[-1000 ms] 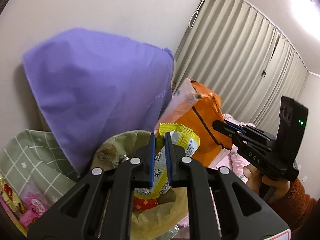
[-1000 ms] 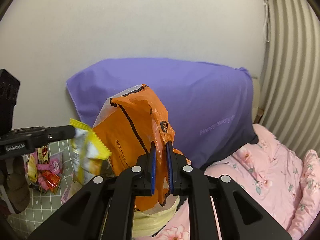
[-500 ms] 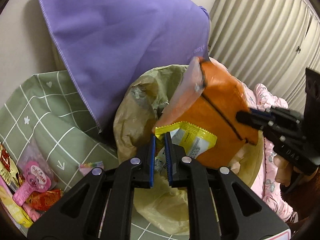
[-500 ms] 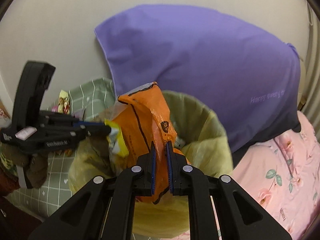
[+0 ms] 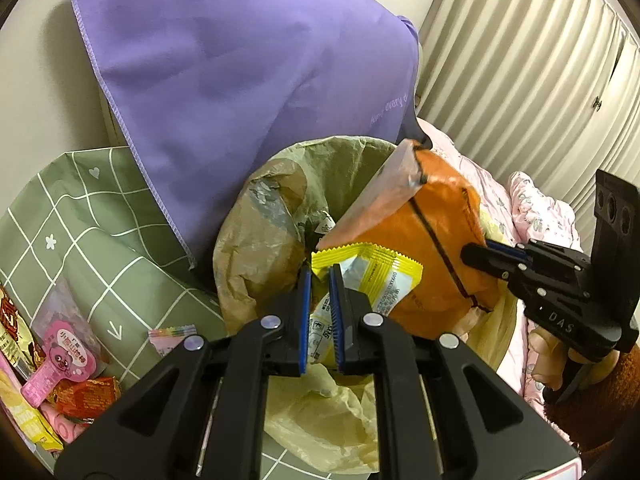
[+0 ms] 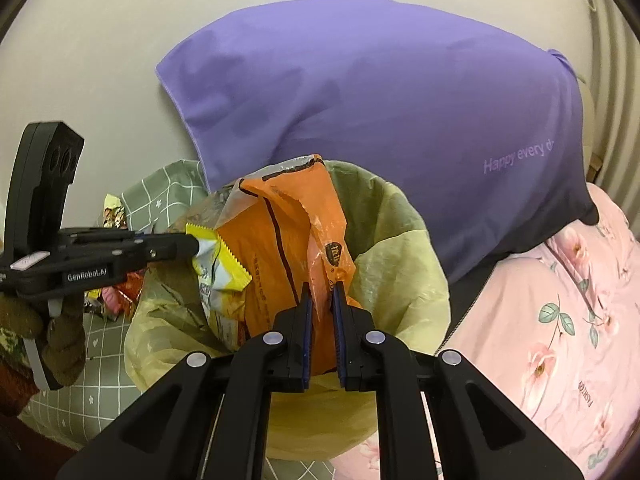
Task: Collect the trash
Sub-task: 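Open both tools to drop the orange bag and yellow wrapper in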
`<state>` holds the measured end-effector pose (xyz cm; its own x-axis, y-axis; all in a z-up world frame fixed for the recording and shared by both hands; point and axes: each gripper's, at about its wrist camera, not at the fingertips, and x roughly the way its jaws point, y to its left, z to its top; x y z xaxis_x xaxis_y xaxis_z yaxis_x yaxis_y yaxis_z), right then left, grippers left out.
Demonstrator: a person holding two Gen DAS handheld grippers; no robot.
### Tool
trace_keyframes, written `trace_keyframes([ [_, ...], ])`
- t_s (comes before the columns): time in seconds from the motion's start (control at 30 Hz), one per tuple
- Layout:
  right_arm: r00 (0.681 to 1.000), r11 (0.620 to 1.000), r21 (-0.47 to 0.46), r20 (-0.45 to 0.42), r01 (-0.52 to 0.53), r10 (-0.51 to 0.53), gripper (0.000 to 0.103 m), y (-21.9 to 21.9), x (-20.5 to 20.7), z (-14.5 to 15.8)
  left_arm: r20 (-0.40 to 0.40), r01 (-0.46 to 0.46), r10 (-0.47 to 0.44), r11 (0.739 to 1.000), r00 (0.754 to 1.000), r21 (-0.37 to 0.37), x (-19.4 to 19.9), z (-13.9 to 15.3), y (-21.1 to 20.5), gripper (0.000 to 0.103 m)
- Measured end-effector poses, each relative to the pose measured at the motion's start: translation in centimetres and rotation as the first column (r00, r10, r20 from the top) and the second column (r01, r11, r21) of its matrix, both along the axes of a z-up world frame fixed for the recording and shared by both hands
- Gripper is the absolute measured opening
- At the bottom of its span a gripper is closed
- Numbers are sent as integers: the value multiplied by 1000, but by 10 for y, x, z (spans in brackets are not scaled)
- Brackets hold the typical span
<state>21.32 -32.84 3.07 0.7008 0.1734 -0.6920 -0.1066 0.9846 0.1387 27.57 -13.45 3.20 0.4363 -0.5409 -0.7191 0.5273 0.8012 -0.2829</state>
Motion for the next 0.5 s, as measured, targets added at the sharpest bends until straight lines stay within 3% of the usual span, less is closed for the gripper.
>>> trace_keyframes([
  [0.23,1000,999,-30,-14,-13,13,11,8,0,2,-10,-30,30,1000,999,6,4,2,5,9],
  [0.5,999,999,-37,-15,39,-39,12,4,-4,5,-33,-57,55,998,998,-33,5,6,15,9],
])
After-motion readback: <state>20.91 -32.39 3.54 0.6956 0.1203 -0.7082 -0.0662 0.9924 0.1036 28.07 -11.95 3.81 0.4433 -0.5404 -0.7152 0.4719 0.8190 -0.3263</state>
